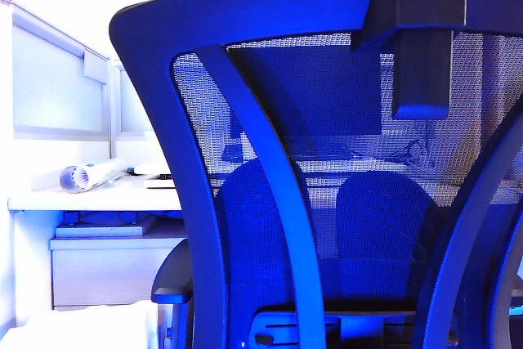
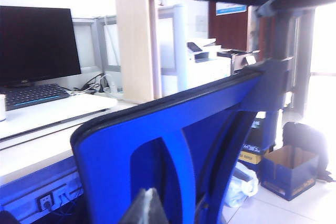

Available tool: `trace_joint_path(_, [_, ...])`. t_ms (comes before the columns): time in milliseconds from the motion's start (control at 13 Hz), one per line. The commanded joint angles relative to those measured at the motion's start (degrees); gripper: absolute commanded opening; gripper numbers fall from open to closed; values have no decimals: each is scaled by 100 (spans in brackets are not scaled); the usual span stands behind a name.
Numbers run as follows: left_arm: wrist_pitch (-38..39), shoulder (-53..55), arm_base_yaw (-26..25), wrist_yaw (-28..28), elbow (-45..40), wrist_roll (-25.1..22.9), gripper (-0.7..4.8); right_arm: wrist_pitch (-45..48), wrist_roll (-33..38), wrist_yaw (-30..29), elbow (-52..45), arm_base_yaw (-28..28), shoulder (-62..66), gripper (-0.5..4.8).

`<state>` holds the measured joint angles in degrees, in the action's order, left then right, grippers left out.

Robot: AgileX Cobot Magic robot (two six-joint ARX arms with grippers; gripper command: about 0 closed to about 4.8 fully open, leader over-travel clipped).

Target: Pull out the black chair under the table.

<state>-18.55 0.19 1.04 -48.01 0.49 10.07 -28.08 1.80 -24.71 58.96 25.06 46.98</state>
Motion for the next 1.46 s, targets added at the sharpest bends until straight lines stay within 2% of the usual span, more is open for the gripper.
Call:
trace_joint_path(77, [-136, 2, 26, -79, 9, 50, -5, 1458, 824, 680, 308, -107, -153, -9])
trace_joint_path(231, [-138, 2, 26, -70, 9, 50, -5, 1460, 831, 673, 308, -105, -168, -8])
trace_joint_path(308, [-138, 2, 26, -72, 9, 52, -5, 1460, 870, 660, 308, -105, -168, 8])
trace_joint_path(385, [-138, 2, 26, -72, 9, 52, -5, 1462, 870, 662, 308, -107, -168, 152])
trace_joint_path(462, [-138, 2, 26, -72, 9, 52, -5, 1453, 872, 660, 308, -105, -168, 249])
trace_joint_path(616, [-136, 2, 28, -74, 9, 55, -5, 1451, 868, 682, 310, -107, -164, 385])
trace_joint_path(694, [-138, 2, 28, -70, 9, 90, -5, 1401, 868, 680, 310, -107, -164, 433])
trace_joint_path(1156, [-136, 2, 28, 39, 7, 92, -5, 297, 866, 754, 308, -109, -273, 442])
trace_joint_path(1387, [-155, 2, 28, 42, 9, 92, -5, -208, 866, 1604, 308, -109, -885, 446])
trace_joint_path(1464, [-155, 2, 28, 44, 9, 92, -5, -343, 866, 1700, 308, -109, -1036, 446])
